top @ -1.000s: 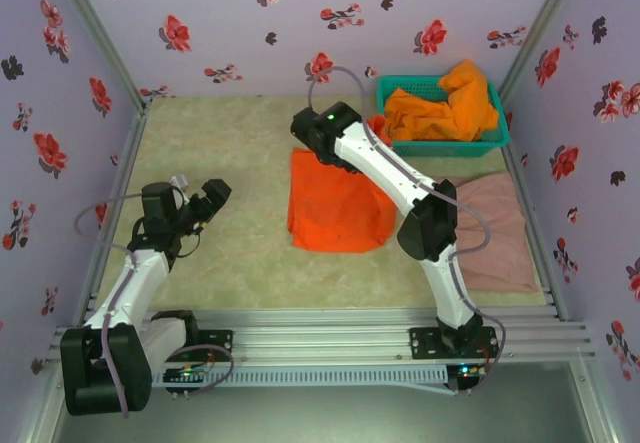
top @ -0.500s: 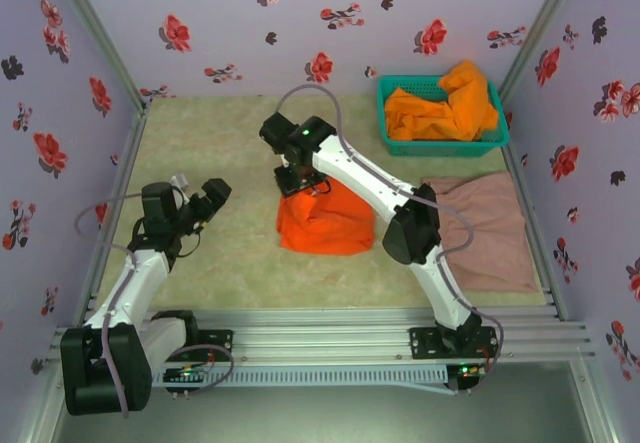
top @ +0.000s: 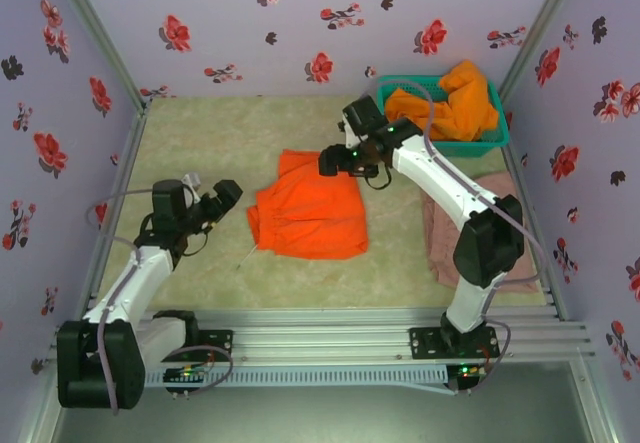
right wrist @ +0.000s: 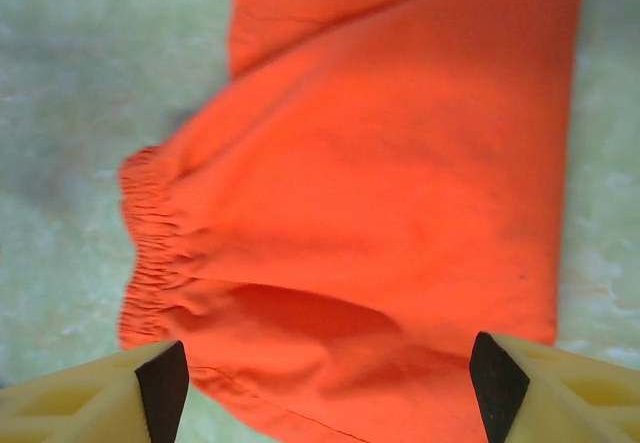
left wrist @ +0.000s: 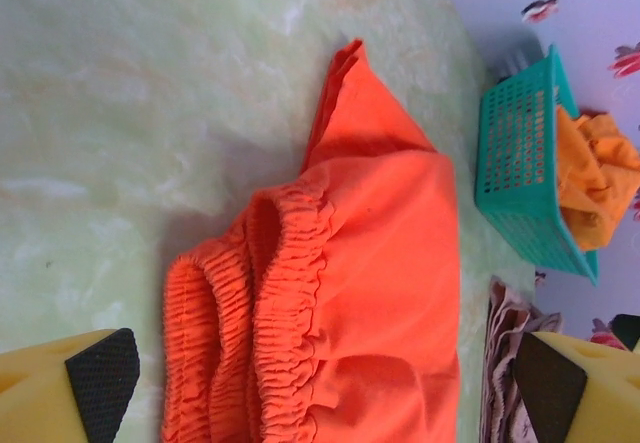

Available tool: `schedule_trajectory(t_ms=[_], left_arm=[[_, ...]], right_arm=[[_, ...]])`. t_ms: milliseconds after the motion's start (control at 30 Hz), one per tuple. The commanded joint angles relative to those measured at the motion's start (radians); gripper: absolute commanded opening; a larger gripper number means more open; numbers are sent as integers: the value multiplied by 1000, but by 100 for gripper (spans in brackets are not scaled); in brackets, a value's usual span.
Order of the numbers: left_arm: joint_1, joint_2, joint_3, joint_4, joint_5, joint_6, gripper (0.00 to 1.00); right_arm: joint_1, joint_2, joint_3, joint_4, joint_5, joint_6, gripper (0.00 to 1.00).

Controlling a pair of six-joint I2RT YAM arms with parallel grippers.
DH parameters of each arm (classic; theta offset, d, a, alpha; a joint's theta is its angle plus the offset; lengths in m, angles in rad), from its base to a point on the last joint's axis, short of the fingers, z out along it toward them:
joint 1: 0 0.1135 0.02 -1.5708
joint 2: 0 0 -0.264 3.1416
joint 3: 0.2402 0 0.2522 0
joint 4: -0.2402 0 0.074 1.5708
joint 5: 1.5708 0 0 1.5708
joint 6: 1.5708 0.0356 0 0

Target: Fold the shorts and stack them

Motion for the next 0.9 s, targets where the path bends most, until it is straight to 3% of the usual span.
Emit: schedule_trajectory(t_ms=[0, 267, 500, 733, 867], left_arm=[[-50, 60, 34, -86, -68, -9, 99], [-182, 265, 92, -71, -96, -48, 98], [-214, 370, 115, -19, -114, -66, 94], [-214, 491, 173, -9, -124, -54, 81], [-223, 525, 210, -6, -122, -51, 66]], right_arm=[[17, -18, -79, 49, 41, 18, 77], [17, 6, -166, 78, 55, 27, 78], [15, 1, -208, 95, 69, 25, 78], [14, 8, -227, 101, 63, 27, 77], [14, 5, -231, 106, 63, 25, 77]])
